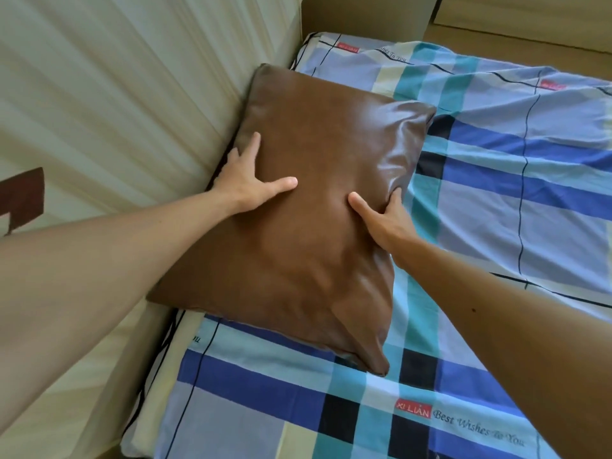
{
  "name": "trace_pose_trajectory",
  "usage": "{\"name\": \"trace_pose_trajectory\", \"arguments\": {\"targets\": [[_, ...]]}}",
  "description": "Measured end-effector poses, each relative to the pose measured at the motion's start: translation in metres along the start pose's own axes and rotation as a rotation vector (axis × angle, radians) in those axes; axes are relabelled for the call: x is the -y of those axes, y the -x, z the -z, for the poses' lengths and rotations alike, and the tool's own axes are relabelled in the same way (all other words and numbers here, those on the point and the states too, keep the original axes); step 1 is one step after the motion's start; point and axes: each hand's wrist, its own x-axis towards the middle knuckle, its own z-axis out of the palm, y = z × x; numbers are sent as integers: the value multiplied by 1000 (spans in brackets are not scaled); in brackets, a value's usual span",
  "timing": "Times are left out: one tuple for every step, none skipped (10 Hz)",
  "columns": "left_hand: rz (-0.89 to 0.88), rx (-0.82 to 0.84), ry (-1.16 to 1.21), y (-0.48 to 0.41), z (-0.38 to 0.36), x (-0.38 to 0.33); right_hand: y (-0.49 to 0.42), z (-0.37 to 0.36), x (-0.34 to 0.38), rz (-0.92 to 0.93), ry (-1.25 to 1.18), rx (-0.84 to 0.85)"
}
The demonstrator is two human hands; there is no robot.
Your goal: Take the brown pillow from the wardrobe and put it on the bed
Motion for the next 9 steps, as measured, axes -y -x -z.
{"name": "trace_pose_trajectory", "arguments": {"targets": [[38,83,-125,3,-12,4,-1,-6,-3,-11,93,-15],[67,97,-176,4,-15,2,2,-4,-4,-25,138,-13],[100,79,-163,15,-15,-7,9,4,-2,-48,158,3],[93,15,-203,41,-25,-17,22,11,1,-42,178,-9],[106,-17,-239,78,-37,-28,41,18,3,1,249,49],[117,34,-239,117,-50,-42,63,34,3,44,320,156],[123,186,-161,155,-59,-57,85,59,8,103,335,275],[131,291,1,192,-62,-80,105,85,12,151,375,362],[160,268,245,233,-75,-105,133,113,12,204,359,386]]}}
